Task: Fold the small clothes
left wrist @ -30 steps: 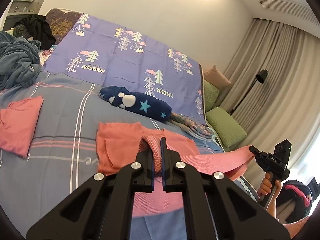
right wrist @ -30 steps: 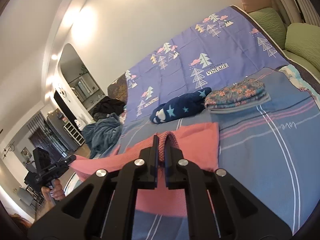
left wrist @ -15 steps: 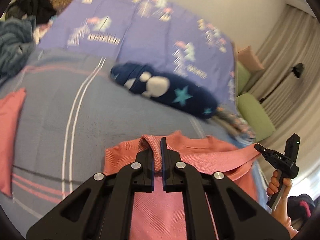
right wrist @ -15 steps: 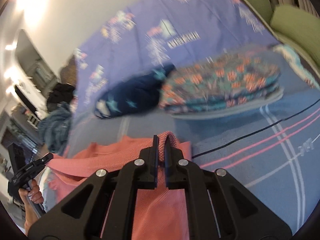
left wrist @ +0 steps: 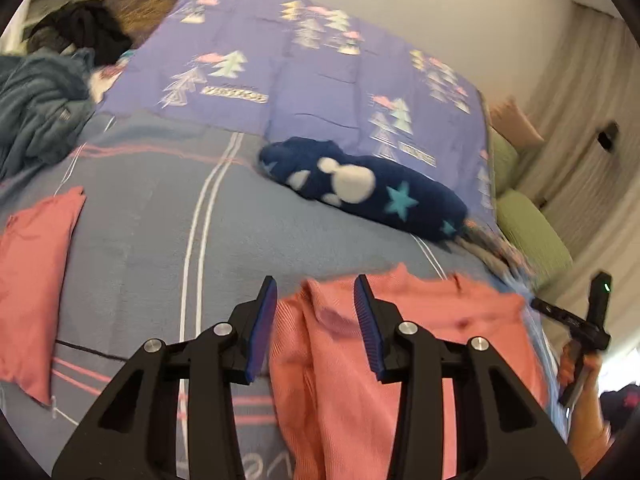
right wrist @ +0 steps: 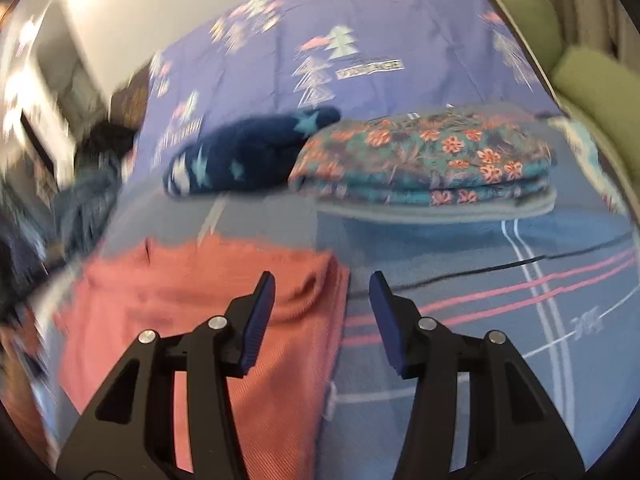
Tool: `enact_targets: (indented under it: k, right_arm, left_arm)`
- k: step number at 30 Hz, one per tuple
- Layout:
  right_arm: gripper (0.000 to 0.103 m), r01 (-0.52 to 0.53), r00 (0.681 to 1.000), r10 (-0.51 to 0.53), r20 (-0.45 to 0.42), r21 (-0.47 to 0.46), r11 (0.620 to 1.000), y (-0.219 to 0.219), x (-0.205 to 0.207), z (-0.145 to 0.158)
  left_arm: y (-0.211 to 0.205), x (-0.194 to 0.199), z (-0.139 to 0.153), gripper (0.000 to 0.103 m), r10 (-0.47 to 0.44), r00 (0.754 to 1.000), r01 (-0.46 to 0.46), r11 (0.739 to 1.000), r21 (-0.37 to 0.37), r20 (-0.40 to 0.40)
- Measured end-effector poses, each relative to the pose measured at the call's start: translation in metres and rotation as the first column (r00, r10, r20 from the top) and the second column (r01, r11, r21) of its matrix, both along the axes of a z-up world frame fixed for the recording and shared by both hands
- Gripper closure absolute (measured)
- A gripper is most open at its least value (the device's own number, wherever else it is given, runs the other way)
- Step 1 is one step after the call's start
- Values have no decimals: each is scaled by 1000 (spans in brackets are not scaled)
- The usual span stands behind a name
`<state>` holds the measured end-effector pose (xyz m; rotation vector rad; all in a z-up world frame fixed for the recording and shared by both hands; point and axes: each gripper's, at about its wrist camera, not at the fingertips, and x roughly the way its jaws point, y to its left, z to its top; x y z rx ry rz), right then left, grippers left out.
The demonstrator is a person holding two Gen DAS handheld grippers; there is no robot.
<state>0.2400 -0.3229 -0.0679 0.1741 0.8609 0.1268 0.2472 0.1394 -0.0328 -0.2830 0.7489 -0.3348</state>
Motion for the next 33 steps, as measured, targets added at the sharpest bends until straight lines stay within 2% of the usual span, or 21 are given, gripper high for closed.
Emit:
enact_targets:
  k: [1,3,4,5,7,9,12,13,15,16,18,20,23,24,27,28,29,31,32,33]
  right_arm:
    - [47,-57,998,55,-29,-69,996,11,-3,-5]
    - [43,-132,989,121,-79,-150,980,24,-4,-16]
    - [43,-167,983,145,-114,-208,964,34,-3,-24]
    - [41,-176,981,150,-122,-247,953,38,-2,-29]
    - [36,-180,982,153,-112,-292,939,42,3,-32]
    - [36,-163,985,138,-104,-303,939,42,16,-31]
    - [36,-103,992,78,-97,-286,953,37,43,-29]
    - [36,-67,994,43,-96,-261,963,32,55,-29]
    - [36,-15,994,-4,-106,-182,983,24,68,-28]
    - [36,24,993,-37,-108,-114,993,15,72,-28]
    - [36,72,991,-76,-107,-39,997,0,74,-27]
    - [39,98,990,-95,-103,25,995,-12,74,-27]
    - [49,102,990,-90,-110,106,989,-24,70,-30]
    - [53,98,990,-85,-112,124,987,-25,69,-30]
    - [57,74,993,-57,-104,163,984,-25,66,-31]
    - [58,61,994,-45,-97,169,984,-23,67,-30]
    - [61,48,995,-33,-91,170,984,-21,67,-29]
    - [87,31,996,-17,-87,154,988,-15,69,-27]
    - [100,28,996,-15,-91,138,990,-11,71,-26]
    - [100,35,996,-25,-81,128,991,-9,70,-21]
  left_arm:
    - [-7,-7,-1,63,-44,999,44,998,51,3]
    - [-22,-14,-8,62,-96,995,97,982,162,-11]
    - [-34,-17,-16,62,-127,991,132,960,247,-34]
    - [-41,-17,-23,62,-140,989,150,943,297,-56]
    - [-58,-12,-41,62,-139,984,175,886,429,-114]
    - [-65,-4,-48,62,-133,984,172,865,471,-115]
    - [-72,21,-42,62,-106,991,131,867,481,-79]
    - [-72,31,-38,62,-85,994,106,872,478,-66]
    - [-62,57,-31,62,-25,998,47,907,419,-59]
    - [-54,67,-27,62,-1,998,23,931,365,-60]
    - [-40,76,-23,62,35,998,-18,961,277,-59]
    - [-26,79,-23,61,16,997,-4,988,151,-75]
    - [-22,80,-32,60,-35,990,41,998,43,-135]
    - [-24,79,-36,60,-46,989,52,998,39,-142]
    - [-33,82,-46,60,-67,983,71,997,21,-168]
    - [-36,84,-49,63,-72,982,74,997,2,-173]
    - [-39,86,-50,78,-82,981,82,997,-7,-176]
    - [-48,86,-47,102,-106,983,108,994,4,-149]
    - [-51,83,-42,102,-107,987,110,994,10,-122]
    - [-51,77,-35,102,-116,990,117,993,5,-87]
